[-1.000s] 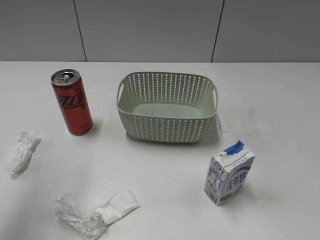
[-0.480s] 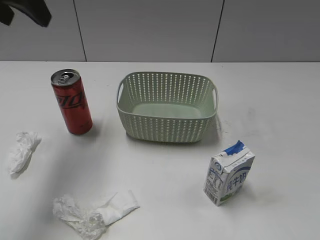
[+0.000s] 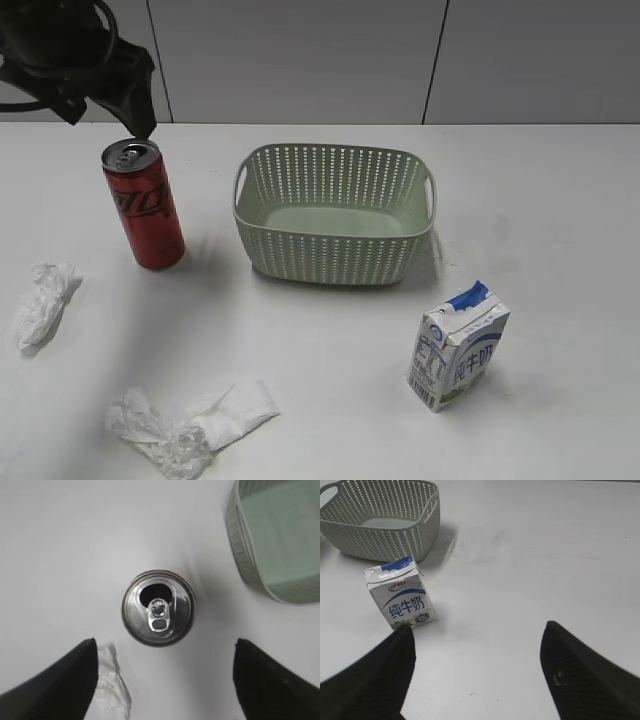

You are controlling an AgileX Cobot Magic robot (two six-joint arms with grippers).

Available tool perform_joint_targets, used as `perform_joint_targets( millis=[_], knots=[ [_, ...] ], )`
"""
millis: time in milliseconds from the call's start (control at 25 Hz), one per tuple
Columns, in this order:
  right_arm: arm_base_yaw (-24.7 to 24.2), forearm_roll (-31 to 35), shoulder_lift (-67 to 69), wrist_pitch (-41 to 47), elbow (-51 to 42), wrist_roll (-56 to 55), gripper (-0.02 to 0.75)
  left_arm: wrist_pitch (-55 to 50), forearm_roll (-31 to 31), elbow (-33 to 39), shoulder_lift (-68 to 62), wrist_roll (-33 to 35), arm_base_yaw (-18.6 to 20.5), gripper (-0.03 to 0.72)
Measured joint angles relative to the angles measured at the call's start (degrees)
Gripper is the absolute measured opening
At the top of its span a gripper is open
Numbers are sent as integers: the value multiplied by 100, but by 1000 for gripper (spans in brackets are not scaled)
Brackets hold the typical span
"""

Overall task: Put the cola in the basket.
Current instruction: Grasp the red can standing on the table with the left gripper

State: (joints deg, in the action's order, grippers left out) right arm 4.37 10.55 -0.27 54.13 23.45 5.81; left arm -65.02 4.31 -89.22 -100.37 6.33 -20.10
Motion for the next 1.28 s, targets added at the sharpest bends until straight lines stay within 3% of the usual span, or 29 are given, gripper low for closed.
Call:
perform_joint_targets(
  millis=[840,960,1160,1280],
  knots=[
    [0,0,0,0,0,0,590,609,-148,-7,-1058,-5,0,645],
    [0,0,0,0,0,0,590,595,-142,-7,-1160,-5,0,619],
    [0,0,0,0,0,0,590,588,-131,-7,-1161,-5,0,512],
    [0,0,0,0,0,0,590,582,-131,-7,-1124,-5,0,508]
  ],
)
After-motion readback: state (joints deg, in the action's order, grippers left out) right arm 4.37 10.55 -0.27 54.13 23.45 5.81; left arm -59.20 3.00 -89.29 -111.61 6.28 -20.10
